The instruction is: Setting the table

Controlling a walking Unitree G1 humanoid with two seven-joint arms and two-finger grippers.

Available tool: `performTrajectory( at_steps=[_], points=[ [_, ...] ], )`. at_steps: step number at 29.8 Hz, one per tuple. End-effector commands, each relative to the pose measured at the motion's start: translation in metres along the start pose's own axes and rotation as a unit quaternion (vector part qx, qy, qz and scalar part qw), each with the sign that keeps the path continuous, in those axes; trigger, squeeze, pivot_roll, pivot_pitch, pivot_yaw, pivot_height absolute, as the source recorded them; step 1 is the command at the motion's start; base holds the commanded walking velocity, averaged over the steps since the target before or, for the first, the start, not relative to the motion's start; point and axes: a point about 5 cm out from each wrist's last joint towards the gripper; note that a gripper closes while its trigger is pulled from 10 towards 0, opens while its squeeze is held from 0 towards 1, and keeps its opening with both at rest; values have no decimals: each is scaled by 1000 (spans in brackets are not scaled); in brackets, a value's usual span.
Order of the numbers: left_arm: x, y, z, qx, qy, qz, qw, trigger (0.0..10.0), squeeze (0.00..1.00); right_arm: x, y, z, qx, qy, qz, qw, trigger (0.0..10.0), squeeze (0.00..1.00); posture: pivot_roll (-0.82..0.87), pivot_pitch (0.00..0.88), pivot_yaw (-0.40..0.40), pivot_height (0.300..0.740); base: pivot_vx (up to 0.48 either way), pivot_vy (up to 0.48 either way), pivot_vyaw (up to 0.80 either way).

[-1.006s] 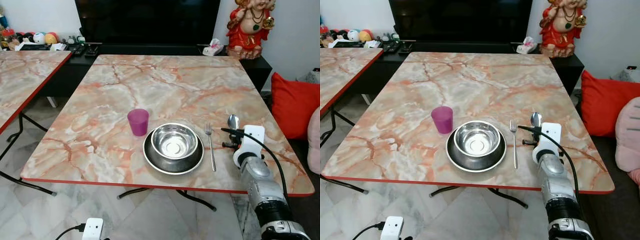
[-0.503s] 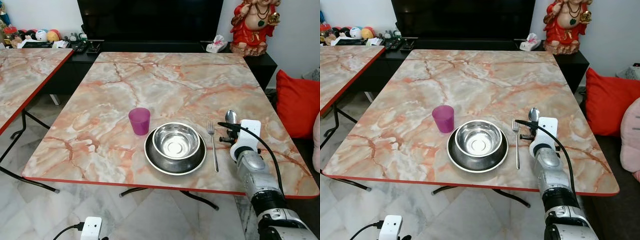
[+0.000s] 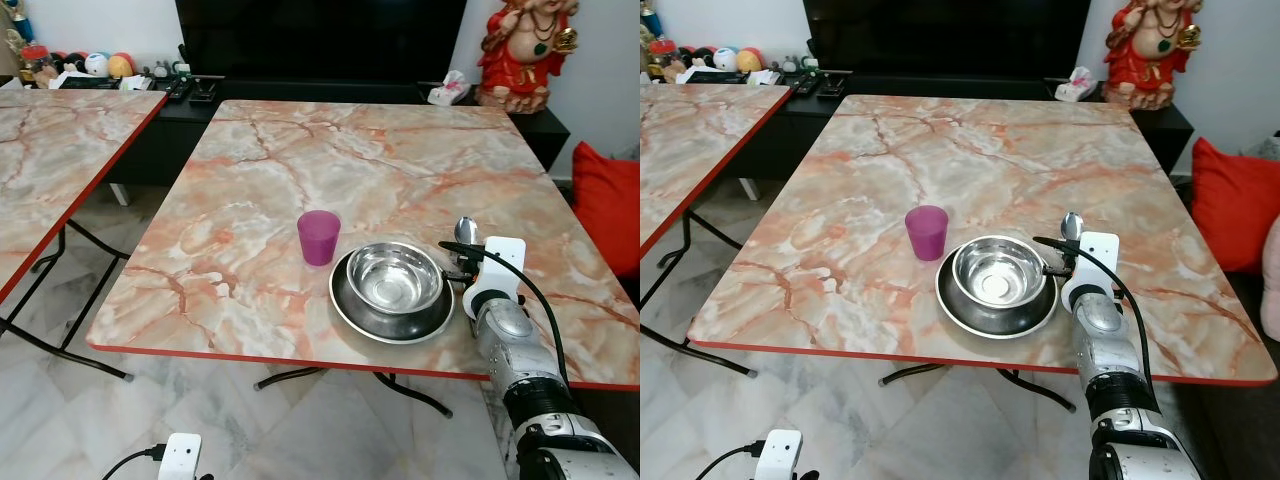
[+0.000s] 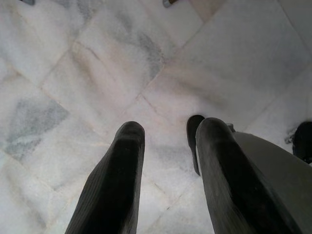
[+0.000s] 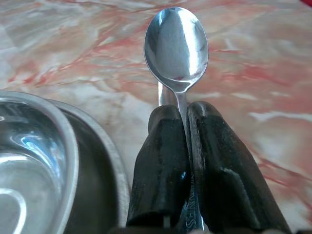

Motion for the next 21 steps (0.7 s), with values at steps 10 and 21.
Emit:
performTrajectory(
  at_steps=[10,21],
  points=[
    [0,-6,-1,10,1,-9,1000,10000,0,-9,7,2,-11,-16,-1,1000,10000,0,29,12,17,736,0,96,0],
    [-2,-6,-1,7,-1,-5,1000,10000,0,-15,14,2,-28,-30,3,999,10000,0,28,13,17,736,0,164,0]
  ],
)
Point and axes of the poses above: a point about 5 cm out from each wrist's last joint towards the gripper, its own z axis pointing out of the wrist towards the gripper, its own y axis along the axis of the wrist's last joint, x = y × z, and after that the axes turned 4 degrees about -z, right-handed
